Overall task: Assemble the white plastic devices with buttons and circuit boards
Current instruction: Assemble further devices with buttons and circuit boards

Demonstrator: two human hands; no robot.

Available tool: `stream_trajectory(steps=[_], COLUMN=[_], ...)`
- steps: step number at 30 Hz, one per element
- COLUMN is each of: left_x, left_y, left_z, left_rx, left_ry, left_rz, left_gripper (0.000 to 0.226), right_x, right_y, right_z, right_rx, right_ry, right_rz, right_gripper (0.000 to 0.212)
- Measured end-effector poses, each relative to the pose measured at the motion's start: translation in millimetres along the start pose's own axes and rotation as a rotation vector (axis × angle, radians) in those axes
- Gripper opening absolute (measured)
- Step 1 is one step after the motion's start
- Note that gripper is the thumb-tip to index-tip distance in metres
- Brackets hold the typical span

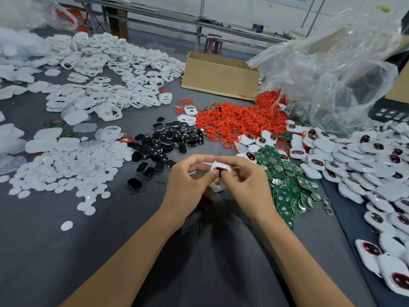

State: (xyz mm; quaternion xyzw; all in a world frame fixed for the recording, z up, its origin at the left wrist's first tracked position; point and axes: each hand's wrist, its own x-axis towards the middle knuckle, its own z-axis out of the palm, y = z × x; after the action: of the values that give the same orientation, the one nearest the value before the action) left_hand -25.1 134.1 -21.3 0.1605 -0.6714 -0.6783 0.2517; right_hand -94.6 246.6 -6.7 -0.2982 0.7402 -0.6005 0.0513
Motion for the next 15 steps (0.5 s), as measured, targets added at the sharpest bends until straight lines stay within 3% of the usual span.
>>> stream_trajectory(steps=[3, 8, 15], left_x=[0.4, 0.3, 1.9], left_y=[-2.1, -1.1, 0.6], left_z=[0.9, -0.7, -1.4], left_rx=[0.077, -0.021, -0.106], left_ry=[-0.013, -0.028, -0.030], left_rz=[0.021, -0.015, -0.047], left_gripper=[0.017, 0.012, 0.011], right_x=[-0.6, -0.4, 2.1], right_y=[-2.3, -2.6, -1.1], right_z=[1.0, 0.6, -3.4], right_rx=[0.056, 0.077, 0.236], right_ry=[0.001, 0.005, 0.034], right_rz=[0.014, 0.020, 0.069], right_gripper=[0.028, 0.029, 0.054])
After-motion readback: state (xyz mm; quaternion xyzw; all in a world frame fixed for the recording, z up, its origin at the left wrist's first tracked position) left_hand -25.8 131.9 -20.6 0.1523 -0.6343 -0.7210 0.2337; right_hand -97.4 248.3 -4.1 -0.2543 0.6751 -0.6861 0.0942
